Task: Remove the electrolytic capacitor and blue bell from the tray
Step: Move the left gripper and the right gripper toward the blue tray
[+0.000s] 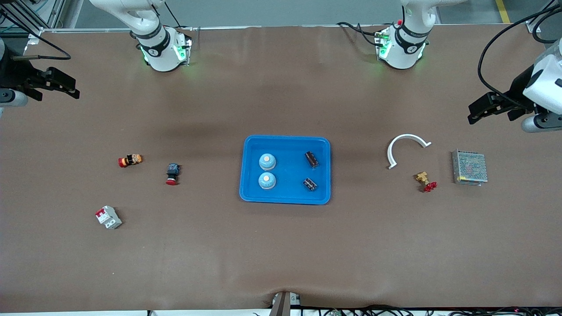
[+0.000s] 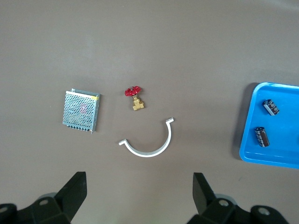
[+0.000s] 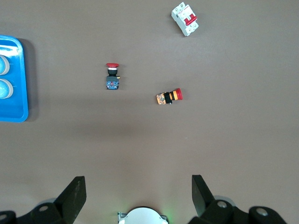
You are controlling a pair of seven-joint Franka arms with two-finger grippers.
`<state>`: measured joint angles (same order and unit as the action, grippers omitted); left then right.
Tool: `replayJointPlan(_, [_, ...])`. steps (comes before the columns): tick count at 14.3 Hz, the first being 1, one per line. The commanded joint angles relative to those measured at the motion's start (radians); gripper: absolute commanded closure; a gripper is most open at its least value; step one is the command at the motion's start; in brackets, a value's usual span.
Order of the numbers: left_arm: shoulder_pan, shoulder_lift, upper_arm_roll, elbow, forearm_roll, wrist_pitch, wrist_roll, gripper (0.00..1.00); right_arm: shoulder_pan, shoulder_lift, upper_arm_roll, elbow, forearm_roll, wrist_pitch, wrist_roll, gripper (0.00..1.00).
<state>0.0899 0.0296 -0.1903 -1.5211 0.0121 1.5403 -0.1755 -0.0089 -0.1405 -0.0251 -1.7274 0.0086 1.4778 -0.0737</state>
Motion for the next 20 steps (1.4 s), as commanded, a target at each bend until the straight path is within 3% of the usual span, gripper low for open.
replayJointPlan(1, [-0.01,0.009,-0.008,0.016,0.02,-0.003,0.002,0.0,0.013,-0.013,0.007,-0.012,-0.015,-0.001,0.001,0.0])
replayJointPlan(8, [-0.055,0.056,-0.023,-0.031,0.019,0.04,-0.079,0.0,0.142,0.016,0.008,-0.001,0.014,0.036,0.175,0.0])
replayJointPlan(10, [-0.078,0.07,-0.026,-0.066,0.019,0.087,-0.131,0.0,0.174,0.03,0.008,-0.001,0.06,0.056,0.239,0.0])
replayJointPlan(20, [-0.271,0.197,-0.026,-0.186,0.02,0.314,-0.442,0.0,0.43,0.154,0.008,-0.001,0.065,0.225,0.602,0.0])
